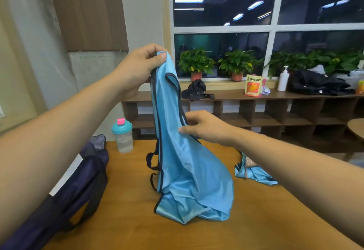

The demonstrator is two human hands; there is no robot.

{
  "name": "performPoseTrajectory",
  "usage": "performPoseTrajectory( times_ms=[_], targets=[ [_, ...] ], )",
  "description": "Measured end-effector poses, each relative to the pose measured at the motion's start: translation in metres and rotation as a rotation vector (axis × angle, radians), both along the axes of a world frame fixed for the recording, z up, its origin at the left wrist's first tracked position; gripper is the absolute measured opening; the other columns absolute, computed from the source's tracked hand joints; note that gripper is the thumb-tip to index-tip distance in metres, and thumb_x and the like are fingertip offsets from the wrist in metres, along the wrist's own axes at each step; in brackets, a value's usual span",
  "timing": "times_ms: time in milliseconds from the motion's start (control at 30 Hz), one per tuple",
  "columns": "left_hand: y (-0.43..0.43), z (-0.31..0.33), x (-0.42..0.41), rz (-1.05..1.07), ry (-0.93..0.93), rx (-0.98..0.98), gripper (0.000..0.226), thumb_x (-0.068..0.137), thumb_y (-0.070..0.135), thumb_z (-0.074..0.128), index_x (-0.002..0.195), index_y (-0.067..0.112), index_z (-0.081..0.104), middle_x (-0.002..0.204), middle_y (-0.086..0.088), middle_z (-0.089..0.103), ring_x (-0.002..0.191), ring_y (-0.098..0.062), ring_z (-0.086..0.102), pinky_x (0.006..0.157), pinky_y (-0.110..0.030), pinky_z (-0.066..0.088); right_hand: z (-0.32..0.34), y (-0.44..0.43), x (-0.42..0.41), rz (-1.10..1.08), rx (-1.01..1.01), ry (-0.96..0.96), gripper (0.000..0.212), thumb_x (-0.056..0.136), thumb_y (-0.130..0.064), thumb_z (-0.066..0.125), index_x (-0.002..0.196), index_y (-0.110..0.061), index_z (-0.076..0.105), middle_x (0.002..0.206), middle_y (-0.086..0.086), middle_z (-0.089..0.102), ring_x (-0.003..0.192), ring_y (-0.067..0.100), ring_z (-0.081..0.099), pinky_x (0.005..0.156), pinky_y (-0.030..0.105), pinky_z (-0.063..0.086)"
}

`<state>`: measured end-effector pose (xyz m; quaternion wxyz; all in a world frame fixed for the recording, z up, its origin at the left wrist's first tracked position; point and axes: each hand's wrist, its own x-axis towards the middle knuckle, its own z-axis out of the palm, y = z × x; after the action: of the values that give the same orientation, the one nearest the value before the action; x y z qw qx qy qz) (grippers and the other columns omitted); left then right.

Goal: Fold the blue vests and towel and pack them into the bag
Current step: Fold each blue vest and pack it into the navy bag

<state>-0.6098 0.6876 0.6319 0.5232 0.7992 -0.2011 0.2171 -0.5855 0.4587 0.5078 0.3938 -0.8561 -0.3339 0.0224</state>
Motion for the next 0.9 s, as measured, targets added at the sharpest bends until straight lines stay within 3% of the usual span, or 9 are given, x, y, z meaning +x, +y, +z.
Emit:
performPoseTrajectory(
  times_ms=[67, 200, 300, 367, 467, 567, 667, 767, 900],
  targets=[
    [0.008, 0.001, 0.002, 0.039, -0.035, -0.029, 0.018, 0.107, 0.034, 0.060, 0.094, 0.028, 0.071, 0.083, 0.010, 0.065, 0.079, -0.012, 0.055, 0.070, -0.028, 0.045, -0.020, -0.006, 0.001, 0.009, -0.044, 0.010, 0.024, 0.095, -0.042, 0.071, 0.105, -0.020, 0.075, 0.104, 0.002, 0.078, 0.098, 0.024, 0.075, 0.091, 0.053, 0.061],
    [0.021, 0.002, 0.003, 0.091, -0.092, -0.074, 0.022, 0.107, 0.033, 0.060, 0.088, 0.025, 0.068, 0.078, 0.011, 0.062, 0.075, -0.008, 0.055, 0.071, -0.025, 0.045, -0.048, -0.030, 0.007, -0.037, -0.179, -0.034, 0.043, 0.098, -0.056, 0.063, 0.109, -0.015, 0.071, 0.106, 0.004, 0.076, 0.096, 0.025, 0.074, 0.089, 0.057, 0.058],
    [0.031, 0.000, 0.004, 0.147, -0.098, -0.091, 0.030, 0.106, 0.041, 0.060, 0.081, 0.025, 0.065, 0.074, 0.010, 0.060, 0.072, -0.010, 0.053, 0.069, -0.029, 0.043, -0.058, -0.053, 0.013, -0.096, -0.188, -0.116, 0.032, 0.105, -0.051, 0.057, 0.107, -0.020, 0.067, 0.099, -0.003, 0.074, 0.090, 0.016, 0.071, 0.084, 0.050, 0.058],
    [0.037, -0.001, 0.005, 0.163, -0.086, -0.125, 0.035, 0.106, 0.045, 0.060, 0.078, 0.024, 0.063, 0.075, 0.005, 0.060, 0.072, -0.013, 0.054, 0.071, -0.031, 0.042, -0.062, -0.069, 0.016, -0.145, -0.180, -0.221, 0.026, 0.109, -0.044, 0.055, 0.098, -0.021, 0.058, 0.089, -0.001, 0.066, 0.081, 0.018, 0.065, 0.077, 0.048, 0.052],
    [0.041, -0.002, 0.008, 0.188, -0.096, -0.165, 0.038, 0.106, 0.048, 0.058, 0.093, 0.012, 0.063, 0.084, -0.010, 0.057, 0.078, -0.021, 0.051, 0.076, -0.034, 0.040, -0.066, -0.088, 0.019, -0.208, -0.150, -0.290, 0.030, 0.109, -0.045, 0.052, 0.089, -0.023, 0.048, 0.078, -0.003, 0.058, 0.072, 0.018, 0.058, 0.068, 0.045, 0.047],
    [0.042, -0.001, 0.009, 0.241, -0.099, -0.188, 0.055, 0.105, 0.052, 0.057, 0.097, -0.002, 0.064, 0.085, -0.010, 0.057, 0.077, -0.021, 0.049, 0.076, -0.037, 0.040, -0.064, -0.102, 0.019, -0.240, -0.072, -0.343, 0.040, 0.106, -0.048, 0.059, 0.077, -0.027, 0.042, 0.068, -0.007, 0.049, 0.062, 0.011, 0.048, 0.061, 0.033, 0.038],
    [0.045, 0.001, 0.011, 0.277, -0.092, -0.205, 0.066, 0.100, 0.057, 0.058, 0.102, -0.009, 0.063, 0.086, -0.009, 0.058, 0.078, -0.021, 0.049, 0.077, -0.038, 0.042, -0.052, -0.113, 0.019, -0.259, 0.006, -0.323, 0.041, 0.103, -0.049, 0.065, 0.074, -0.023, 0.052, 0.067, -0.005, 0.054, 0.062, 0.011, 0.052, 0.059, 0.027, 0.037],
    [0.047, 0.001, 0.015, 0.285, -0.082, -0.219, 0.065, 0.098, 0.057, 0.059, 0.101, -0.008, 0.066, 0.087, -0.010, 0.059, 0.079, -0.022, 0.050, 0.077, -0.039, 0.042, -0.037, -0.124, 0.023, -0.260, -0.011, -0.269, 0.041, 0.106, -0.050, 0.059, 0.082, -0.018, 0.066, 0.076, 0.003, 0.067, 0.073, 0.022, 0.065, 0.067, 0.037, 0.049],
    [0.051, 0.001, 0.017, 0.302, -0.108, -0.197, 0.064, 0.095, 0.060, 0.063, 0.090, -0.003, 0.065, 0.082, -0.007, 0.053, 0.077, -0.020, 0.045, 0.076, -0.038, 0.040, -0.009, -0.139, 0.029, -0.262, -0.136, -0.307, 0.022, 0.107, -0.033, 0.062, 0.086, -0.028, 0.064, 0.083, -0.006, 0.068, 0.078, 0.007, 0.064, 0.071, 0.038, 0.048]
  ],
)
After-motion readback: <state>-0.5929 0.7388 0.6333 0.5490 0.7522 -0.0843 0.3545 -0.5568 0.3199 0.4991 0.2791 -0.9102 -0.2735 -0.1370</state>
